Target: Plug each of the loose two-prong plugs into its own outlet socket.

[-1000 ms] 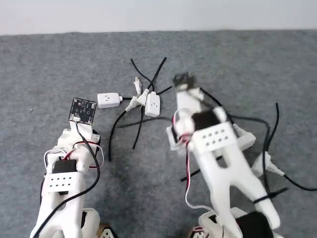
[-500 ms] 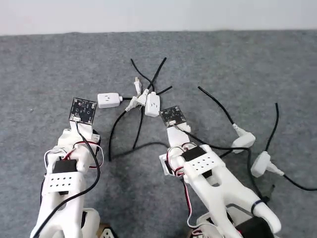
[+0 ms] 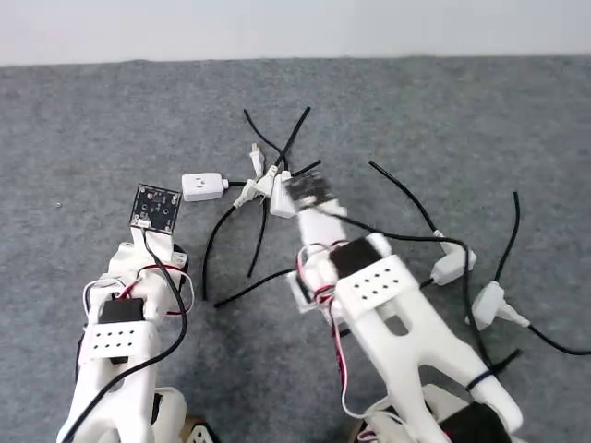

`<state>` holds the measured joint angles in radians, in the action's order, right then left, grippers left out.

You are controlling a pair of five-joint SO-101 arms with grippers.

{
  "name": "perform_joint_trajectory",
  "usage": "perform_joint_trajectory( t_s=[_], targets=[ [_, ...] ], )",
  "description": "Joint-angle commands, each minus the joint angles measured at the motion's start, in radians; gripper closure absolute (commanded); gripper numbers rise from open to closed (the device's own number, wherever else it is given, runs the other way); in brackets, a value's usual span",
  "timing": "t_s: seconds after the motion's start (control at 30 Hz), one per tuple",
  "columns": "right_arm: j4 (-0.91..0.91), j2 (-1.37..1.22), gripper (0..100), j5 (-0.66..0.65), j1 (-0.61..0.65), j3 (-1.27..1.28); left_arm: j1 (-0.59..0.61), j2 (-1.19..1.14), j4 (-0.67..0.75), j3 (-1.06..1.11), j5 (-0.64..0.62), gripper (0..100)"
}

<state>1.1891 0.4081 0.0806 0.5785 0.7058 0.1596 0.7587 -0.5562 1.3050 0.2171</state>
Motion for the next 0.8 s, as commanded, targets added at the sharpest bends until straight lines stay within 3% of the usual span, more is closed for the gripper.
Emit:
perform_joint_trajectory(
  t_s=[0.0, 0.13, 0.53, 0.77],
  targets=[
    [0.018, 0.025, 99.4, -0.074, 0.093, -0.015, -0.002, 0.020, 0.023, -0.012, -0.002, 91],
    [0.001, 0.025, 99.0, -0.080, 0.099, 0.021, -0.002, 0.020, 0.023, -0.012, 0.000, 91],
    [-0.202, 0.024, 99.0, -0.206, -0.216, 0.161, -0.002, 0.020, 0.023, -0.012, 0.000, 91],
    [-0.203, 0.024, 99.0, -0.230, -0.280, 0.164, -0.003, 0.020, 0.023, -0.012, 0.000, 91]
  ],
)
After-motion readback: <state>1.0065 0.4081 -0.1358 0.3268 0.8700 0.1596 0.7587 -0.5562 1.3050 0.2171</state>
